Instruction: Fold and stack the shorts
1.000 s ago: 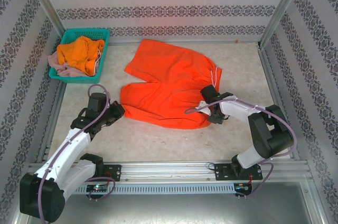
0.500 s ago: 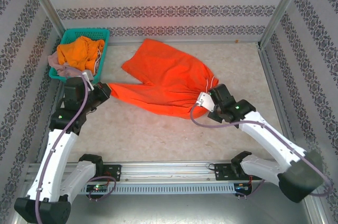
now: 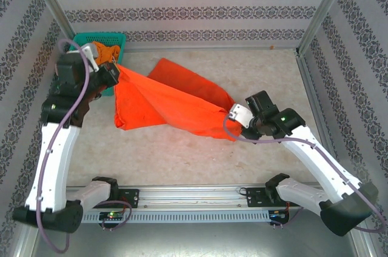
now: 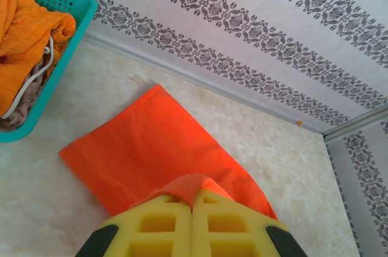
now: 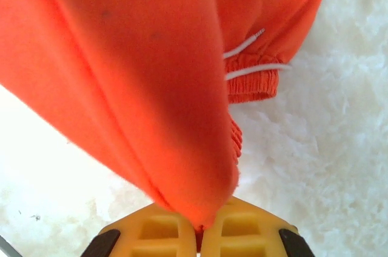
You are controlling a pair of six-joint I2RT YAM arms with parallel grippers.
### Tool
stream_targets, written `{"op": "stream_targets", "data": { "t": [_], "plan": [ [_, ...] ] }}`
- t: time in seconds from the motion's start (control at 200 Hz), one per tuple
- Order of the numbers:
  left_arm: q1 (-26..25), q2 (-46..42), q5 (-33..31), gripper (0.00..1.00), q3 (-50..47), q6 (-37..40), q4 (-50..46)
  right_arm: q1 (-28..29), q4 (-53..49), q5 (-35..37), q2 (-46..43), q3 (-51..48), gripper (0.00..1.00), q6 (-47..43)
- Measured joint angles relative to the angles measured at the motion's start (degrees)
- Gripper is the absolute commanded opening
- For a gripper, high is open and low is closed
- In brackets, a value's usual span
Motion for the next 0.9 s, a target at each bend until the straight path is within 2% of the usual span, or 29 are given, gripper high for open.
{"op": "stream_targets", "data": {
  "t": [0.27,0.515,0.649,0.729,0.754,0.794,0.839,0.899],
  "plan": [
    [0.0,17.5,2.3,0.0,6.5,0.3,2.4,-8.4,1.5,-3.2,10.5,2.5,0.0,2.1],
    [0.0,32.9,3.3,0.0,18.5,0.7,3.6,-13.3,6.1,-5.7,17.3,5.0,0.0,3.8],
    [0.0,40.7,3.6,0.0,25.6,0.9,3.6,-15.0,9.3,-6.7,21.2,5.9,0.07,4.5],
    [0.0,45.5,3.7,0.0,29.8,0.9,3.6,-16.2,11.3,-7.0,24.2,6.5,0.26,5.3],
    [0.0,47.3,3.7,0.04,31.3,0.9,3.6,-16.7,11.9,-7.0,25.4,6.9,0.32,6.3],
    [0.0,50.2,3.7,0.15,33.8,0.8,3.8,-17.5,12.7,-6.8,27.2,7.7,0.34,7.0],
    [0.0,53.6,3.7,0.38,36.9,0.4,4.1,-18.7,13.2,-6.4,29.5,9.1,0.37,8.5],
    [0.0,58.9,3.7,0.67,42.4,0.0,4.6,-20.5,13.7,-6.3,32.5,11.6,0.52,11.2]
  ]
}}
